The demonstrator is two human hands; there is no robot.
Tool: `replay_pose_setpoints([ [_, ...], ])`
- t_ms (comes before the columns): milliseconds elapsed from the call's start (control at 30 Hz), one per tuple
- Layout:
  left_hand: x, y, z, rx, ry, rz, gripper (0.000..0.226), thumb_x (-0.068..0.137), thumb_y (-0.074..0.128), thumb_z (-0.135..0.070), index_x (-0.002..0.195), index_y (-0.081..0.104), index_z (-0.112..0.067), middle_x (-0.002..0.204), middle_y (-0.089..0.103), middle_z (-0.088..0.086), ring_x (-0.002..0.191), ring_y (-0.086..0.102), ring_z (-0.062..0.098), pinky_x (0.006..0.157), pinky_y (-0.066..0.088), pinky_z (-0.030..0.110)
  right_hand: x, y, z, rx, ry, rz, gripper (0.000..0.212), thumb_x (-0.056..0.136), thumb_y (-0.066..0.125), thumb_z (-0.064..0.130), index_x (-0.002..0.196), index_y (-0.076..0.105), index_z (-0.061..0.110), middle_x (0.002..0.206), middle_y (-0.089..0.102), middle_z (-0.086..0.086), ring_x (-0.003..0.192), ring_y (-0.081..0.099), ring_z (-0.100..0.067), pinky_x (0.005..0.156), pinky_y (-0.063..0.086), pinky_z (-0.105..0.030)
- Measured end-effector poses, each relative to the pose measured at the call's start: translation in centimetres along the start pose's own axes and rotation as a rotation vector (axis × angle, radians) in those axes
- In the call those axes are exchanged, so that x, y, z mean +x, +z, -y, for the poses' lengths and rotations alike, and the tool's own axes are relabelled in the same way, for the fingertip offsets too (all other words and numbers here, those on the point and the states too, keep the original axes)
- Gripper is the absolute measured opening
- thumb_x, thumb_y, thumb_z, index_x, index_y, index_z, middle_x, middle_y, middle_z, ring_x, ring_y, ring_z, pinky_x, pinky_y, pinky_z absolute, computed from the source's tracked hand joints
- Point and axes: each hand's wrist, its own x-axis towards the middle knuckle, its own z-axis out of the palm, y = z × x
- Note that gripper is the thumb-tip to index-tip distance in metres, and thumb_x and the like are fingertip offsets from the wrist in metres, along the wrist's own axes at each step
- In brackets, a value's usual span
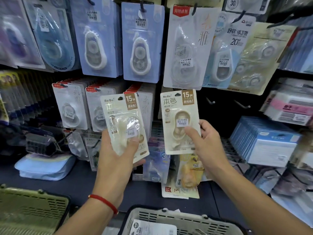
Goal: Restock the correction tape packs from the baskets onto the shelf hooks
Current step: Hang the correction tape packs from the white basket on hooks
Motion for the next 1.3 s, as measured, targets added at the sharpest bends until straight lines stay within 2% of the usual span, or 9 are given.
replay_pose_setpoints([
  [133,-0.1,0.0,-0.3,0.008,0.037,-0.024,0.036,0.098,0.072,-0.019,0.123,0.058,-0.041,0.111,0.077,-0.004,0.089,0.079,0.029,0.045,0.057,0.031,0.0,0.5,-0.2,-0.005,-0.035,-0.005,0.015,0.099,0.071,0.028,0.113,0.068,0.023,0.103,0.082,0.000,0.093,0.080,-0.021,0.082,0.065,-0.049],
  [433,0.2,-0.6,-0.9,0.013,0.052,-0.076,0.032,0.097,0.071,-0.019,0.116,0.057,-0.041,0.107,0.077,-0.003,0.079,0.078,0.031,0.048,0.058,0.036,-1.2,2.5,-2.1,-0.052,-0.152,-0.288,0.018,0.095,0.072,0.046,0.109,0.065,0.037,0.100,0.079,0.011,0.090,0.077,-0.009,0.071,0.059,-0.027],
  [600,0.5,-0.7,-1.0,-0.009,0.078,-0.077,0.032,0.096,0.068,-0.012,0.114,0.058,-0.037,0.104,0.076,-0.006,0.076,0.078,0.026,0.044,0.055,0.035,2.2,3.3,-4.5,-0.201,-0.099,-0.261,0.039,0.098,0.064,0.058,0.132,0.062,0.037,0.118,0.071,0.022,0.111,0.069,-0.006,0.095,0.058,-0.040],
  [700,0.6,-0.3,-1.0,0.033,0.097,-0.039,0.034,0.095,0.067,-0.009,0.114,0.056,-0.036,0.101,0.074,-0.014,0.078,0.078,0.022,0.043,0.055,0.035,6.0,3.5,-5.2,-0.329,0.001,-0.258,0.060,0.102,0.059,0.056,0.153,0.049,0.026,0.112,0.058,0.027,0.127,0.060,-0.022,0.100,0.050,-0.040],
  [833,0.6,0.1,-0.7,0.067,0.056,0.044,0.034,0.096,0.068,-0.010,0.111,0.057,-0.038,0.103,0.075,-0.011,0.080,0.079,0.021,0.044,0.057,0.036,9.0,3.1,-5.6,-0.459,0.220,-0.174,0.070,0.106,0.054,0.049,0.165,0.030,0.021,0.154,0.053,-0.003,0.146,0.046,-0.032,0.117,0.042,-0.051],
  [933,0.7,0.3,-0.4,0.115,0.058,0.116,0.032,0.096,0.068,-0.011,0.106,0.058,-0.041,0.101,0.075,-0.013,0.086,0.079,0.020,0.047,0.057,0.036,6.3,3.1,-4.5,-0.274,0.193,-0.110,0.057,0.102,0.061,0.046,0.152,0.051,0.019,0.129,0.070,0.004,0.123,0.065,-0.021,0.100,0.054,-0.039],
  [1033,0.4,0.6,-0.2,0.118,0.051,0.180,0.030,0.093,0.072,-0.019,0.106,0.060,-0.043,0.103,0.075,-0.014,0.089,0.078,0.015,0.049,0.060,0.038,1.2,2.8,-2.6,-0.002,0.085,0.175,0.039,0.097,0.062,0.053,0.118,0.077,0.024,0.109,0.080,-0.001,0.103,0.076,-0.020,0.082,0.061,-0.027],
  [1167,-0.3,1.6,0.1,0.118,0.007,0.291,0.036,0.084,0.074,-0.034,0.113,0.057,-0.045,0.107,0.075,-0.013,0.095,0.077,0.014,0.054,0.063,0.041,-2.2,2.4,-0.9,-0.076,-0.095,0.239,0.026,0.093,0.075,0.041,0.110,0.075,0.020,0.104,0.080,0.005,0.098,0.075,-0.011,0.084,0.056,-0.019],
  [1300,-0.3,2.3,1.2,0.168,0.001,0.272,0.047,0.095,0.075,-0.016,0.127,0.053,-0.043,0.106,0.076,-0.001,0.091,0.076,0.018,0.064,0.066,0.041,-2.2,1.7,-0.3,-0.029,-0.050,0.105,0.010,0.103,0.066,0.017,0.111,0.066,0.010,0.095,0.081,0.001,0.083,0.075,-0.007,0.071,0.057,-0.020],
])
